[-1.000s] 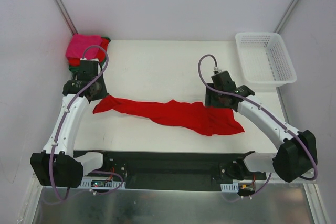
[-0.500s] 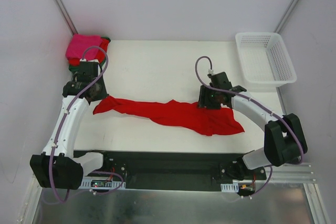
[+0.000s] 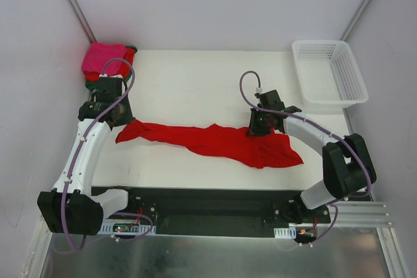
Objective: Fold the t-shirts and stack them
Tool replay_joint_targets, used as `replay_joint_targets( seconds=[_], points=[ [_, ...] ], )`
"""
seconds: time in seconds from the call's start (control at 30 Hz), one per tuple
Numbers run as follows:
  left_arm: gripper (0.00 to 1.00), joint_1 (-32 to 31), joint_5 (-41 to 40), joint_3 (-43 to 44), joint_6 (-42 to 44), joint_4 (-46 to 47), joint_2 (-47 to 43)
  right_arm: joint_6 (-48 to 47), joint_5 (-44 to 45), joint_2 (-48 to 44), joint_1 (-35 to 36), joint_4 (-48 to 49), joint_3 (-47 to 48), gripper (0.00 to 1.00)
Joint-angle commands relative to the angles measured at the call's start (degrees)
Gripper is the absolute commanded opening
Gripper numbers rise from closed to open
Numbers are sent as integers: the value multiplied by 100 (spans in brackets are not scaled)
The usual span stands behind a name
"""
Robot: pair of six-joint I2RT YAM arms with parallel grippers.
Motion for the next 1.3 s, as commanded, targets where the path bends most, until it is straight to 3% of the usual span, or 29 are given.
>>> replay_joint_targets(
  seconds=[0.0, 0.07, 0.3, 0.67, 0.93, 1.27],
  points=[
    [0, 39, -152, -34, 84, 77, -138, -4, 24, -102, -30, 18, 77, 6],
    [0, 39, -143, -16, 84, 77, -129, -39, 155, -207, -21, -157, 130, 1],
    [0, 39, -152, 63, 101, 77, -112, -321, 762, -919, -21, -878, 560, 1],
    [0, 48, -222, 914, 242, -64, -182, -760, 1825, -2237, -56, -2573, 2378, 1],
    [0, 66, -371, 1679, 348, -389, -42, -1006, 2862, -2984, -135, -3278, 3627, 1],
    [0, 83, -468, 1768, 409, -486, -32, -1551, 4093, -3459, -144, -3569, 4726, 2]
  ],
)
